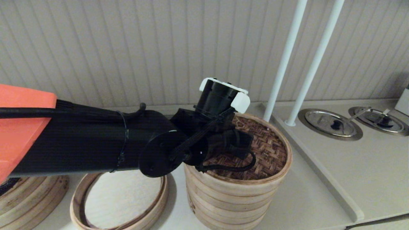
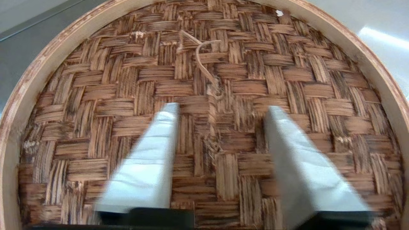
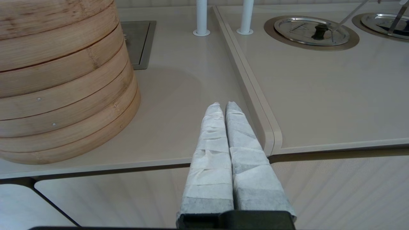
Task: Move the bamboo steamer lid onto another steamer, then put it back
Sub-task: Pick up the steamer
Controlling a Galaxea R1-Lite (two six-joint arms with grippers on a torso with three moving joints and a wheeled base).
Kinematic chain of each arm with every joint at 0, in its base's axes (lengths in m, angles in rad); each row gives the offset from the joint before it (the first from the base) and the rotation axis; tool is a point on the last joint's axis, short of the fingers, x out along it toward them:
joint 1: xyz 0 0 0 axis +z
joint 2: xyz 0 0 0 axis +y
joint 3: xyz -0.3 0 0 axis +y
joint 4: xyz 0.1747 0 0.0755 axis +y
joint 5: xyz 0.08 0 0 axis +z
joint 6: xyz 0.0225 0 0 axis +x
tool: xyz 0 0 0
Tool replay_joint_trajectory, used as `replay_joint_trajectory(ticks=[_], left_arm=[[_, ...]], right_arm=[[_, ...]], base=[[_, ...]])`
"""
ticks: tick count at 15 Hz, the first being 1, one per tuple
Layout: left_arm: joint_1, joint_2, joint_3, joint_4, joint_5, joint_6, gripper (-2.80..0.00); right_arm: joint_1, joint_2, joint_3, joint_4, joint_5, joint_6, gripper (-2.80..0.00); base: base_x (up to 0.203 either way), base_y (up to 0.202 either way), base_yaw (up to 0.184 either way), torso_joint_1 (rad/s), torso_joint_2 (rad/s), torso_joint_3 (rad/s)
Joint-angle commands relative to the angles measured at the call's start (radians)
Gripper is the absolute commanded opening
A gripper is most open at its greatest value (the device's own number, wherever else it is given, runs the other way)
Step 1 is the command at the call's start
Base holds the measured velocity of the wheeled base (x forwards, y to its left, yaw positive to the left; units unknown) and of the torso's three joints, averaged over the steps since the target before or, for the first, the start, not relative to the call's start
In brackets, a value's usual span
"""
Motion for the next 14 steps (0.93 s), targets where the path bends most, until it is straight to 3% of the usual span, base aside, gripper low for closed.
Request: replay_joint_trajectory(ticks=[1,14], left_arm=[[0.0,-0.006,0.002,-0.001,0.002,-0.001,-2.8],[0.036,-0.035,0.007,-0.013,0.002,-0.006,-2.8]], right_arm=[[0.0,0.001,0.005,0.0,0.0,0.0,-2.8],[0.0,0.001,0.005,0.0,0.0,0.0,-2.8]], base=[[0.0,0.0,0.0,0.0,0.0,0.0],[0.0,0.0,0.0,0.0,0.0,0.0]])
